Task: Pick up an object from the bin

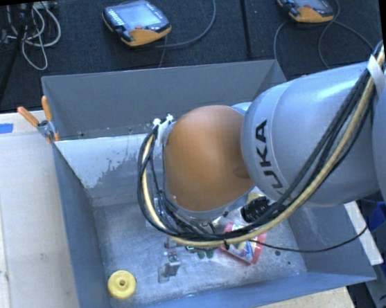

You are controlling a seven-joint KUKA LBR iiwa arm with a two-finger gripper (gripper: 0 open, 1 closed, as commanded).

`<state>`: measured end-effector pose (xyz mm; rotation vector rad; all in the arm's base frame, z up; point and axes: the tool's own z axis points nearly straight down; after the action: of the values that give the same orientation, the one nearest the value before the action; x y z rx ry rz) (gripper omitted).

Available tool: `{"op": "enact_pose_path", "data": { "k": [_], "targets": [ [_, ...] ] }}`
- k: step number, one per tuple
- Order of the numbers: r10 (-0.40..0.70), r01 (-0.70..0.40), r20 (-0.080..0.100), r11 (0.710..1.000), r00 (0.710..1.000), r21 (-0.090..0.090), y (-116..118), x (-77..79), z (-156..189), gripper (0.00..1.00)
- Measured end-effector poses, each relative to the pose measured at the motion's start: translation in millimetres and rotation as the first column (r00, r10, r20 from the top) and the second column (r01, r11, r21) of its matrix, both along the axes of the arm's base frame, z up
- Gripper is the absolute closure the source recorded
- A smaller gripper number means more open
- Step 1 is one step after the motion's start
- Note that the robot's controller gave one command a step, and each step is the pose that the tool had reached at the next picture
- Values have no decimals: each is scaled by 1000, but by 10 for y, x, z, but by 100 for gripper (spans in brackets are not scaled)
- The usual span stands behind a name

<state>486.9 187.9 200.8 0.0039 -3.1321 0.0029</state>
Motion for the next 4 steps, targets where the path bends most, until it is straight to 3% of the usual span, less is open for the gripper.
{"op": "enact_pose_path", "data": {
  "k": [1, 3, 4],
  "targets": [
    [-4, 4, 7, 1000, 1000, 2, -8, 20, 37, 0],
    [130, -130, 9, 991, 991, 3, 442, -133, -682, 0],
    [4, -5, 17, 1000, 1000, 6, 586, 37, -1263, 100]
  ]
}}
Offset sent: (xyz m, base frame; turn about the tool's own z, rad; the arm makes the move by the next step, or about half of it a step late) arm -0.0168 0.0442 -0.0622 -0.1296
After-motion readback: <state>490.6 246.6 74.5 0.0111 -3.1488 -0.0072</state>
